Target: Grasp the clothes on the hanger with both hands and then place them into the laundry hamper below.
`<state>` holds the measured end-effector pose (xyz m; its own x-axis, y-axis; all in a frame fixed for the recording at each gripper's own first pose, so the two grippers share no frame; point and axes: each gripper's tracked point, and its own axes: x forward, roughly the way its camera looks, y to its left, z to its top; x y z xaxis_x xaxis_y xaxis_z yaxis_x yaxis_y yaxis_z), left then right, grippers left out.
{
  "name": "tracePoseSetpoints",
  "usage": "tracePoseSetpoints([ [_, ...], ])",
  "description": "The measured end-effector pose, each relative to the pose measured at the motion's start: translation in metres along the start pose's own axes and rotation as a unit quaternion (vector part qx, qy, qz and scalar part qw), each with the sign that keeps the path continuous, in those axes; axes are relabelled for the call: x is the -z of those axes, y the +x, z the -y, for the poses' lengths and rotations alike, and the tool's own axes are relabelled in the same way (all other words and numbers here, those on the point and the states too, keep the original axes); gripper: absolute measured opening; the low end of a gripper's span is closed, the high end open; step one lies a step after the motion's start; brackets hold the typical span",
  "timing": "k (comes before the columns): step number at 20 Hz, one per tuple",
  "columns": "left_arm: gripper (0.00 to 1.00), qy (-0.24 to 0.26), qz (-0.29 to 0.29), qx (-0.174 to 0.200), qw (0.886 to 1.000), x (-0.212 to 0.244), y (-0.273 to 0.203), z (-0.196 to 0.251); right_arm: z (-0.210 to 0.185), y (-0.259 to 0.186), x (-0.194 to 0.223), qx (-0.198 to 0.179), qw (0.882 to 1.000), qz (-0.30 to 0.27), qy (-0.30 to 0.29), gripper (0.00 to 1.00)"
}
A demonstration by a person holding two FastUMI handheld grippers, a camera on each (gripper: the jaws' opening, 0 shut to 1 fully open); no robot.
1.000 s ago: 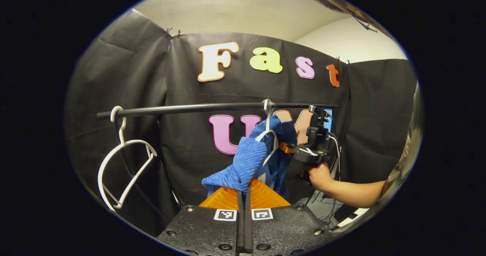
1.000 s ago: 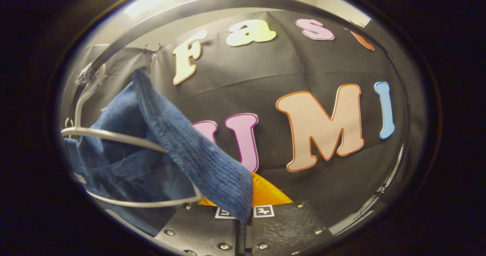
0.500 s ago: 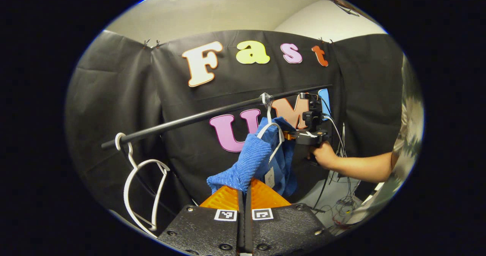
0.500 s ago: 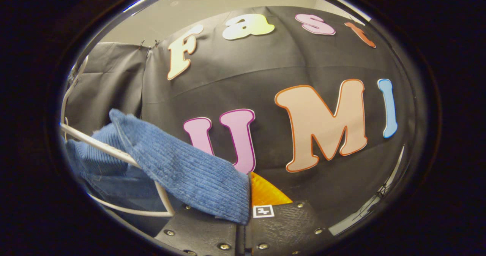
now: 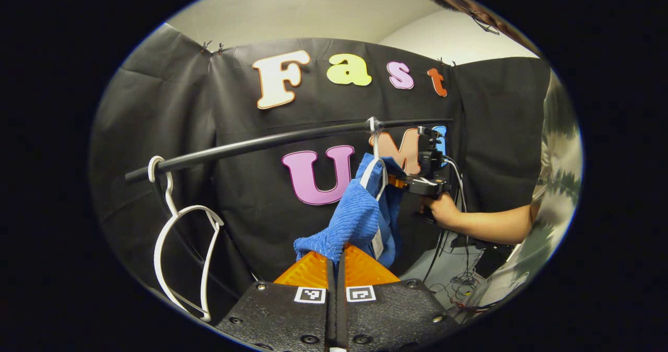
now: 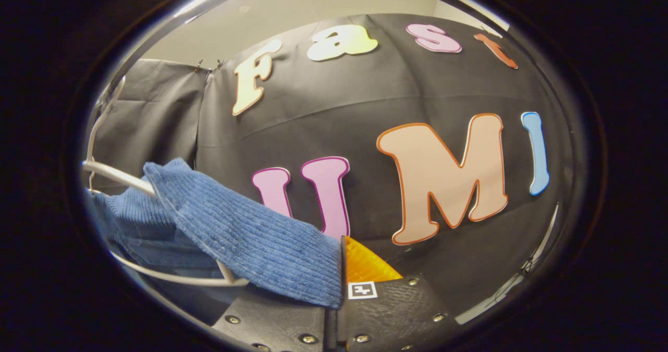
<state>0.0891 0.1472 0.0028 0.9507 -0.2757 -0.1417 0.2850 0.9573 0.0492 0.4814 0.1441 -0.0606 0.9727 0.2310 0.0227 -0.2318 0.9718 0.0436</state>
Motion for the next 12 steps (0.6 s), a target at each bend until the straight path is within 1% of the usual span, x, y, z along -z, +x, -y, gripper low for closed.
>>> tracePoseSetpoints([
  [1, 0.0, 0.002, -0.003, 0.001, 1.0, 0.004, 0.003, -0.001, 0.002, 0.002, 0.01, 0.0, 1.0, -0.015, 0.005, 0.05],
  [2, 0.0, 0.013, -0.006, 0.001, 1.0, 0.004, 0.006, -0.003, 0.002, 0.003, 0.021, -0.002, 0.999, -0.026, 0.025, 0.05],
  [3, 0.0, 0.024, 0.001, 0.001, 1.0, 0.001, 0.005, -0.006, 0.001, 0.006, 0.022, -0.004, 0.999, -0.027, 0.045, 0.05],
  [4, 0.02, 0.028, 0.008, -0.002, 1.0, -0.003, 0.007, -0.012, 0.003, 0.008, 0.021, -0.003, 0.998, -0.023, 0.053, 0.05],
  [6, 0.0, 0.014, 0.01, -0.008, 1.0, -0.002, 0.014, -0.022, 0.005, 0.01, 0.02, 0.001, 0.998, -0.021, 0.052, 0.05],
  [8, 0.0, 0.005, 0.011, -0.023, 1.0, -0.001, 0.021, -0.034, 0.002, 0.016, 0.027, -0.003, 0.996, -0.028, 0.079, 0.04],
  [9, 0.0, -0.008, 0.015, -0.028, 0.999, 0.0, 0.025, -0.037, 0.003, 0.018, 0.03, -0.002, 0.995, -0.031, 0.094, 0.05],
  [12, 0.0, -0.022, 0.025, -0.032, 0.999, -0.003, 0.043, -0.028, 0.012, 0.024, 0.044, 0.019, 0.992, -0.041, 0.121, 0.05],
])
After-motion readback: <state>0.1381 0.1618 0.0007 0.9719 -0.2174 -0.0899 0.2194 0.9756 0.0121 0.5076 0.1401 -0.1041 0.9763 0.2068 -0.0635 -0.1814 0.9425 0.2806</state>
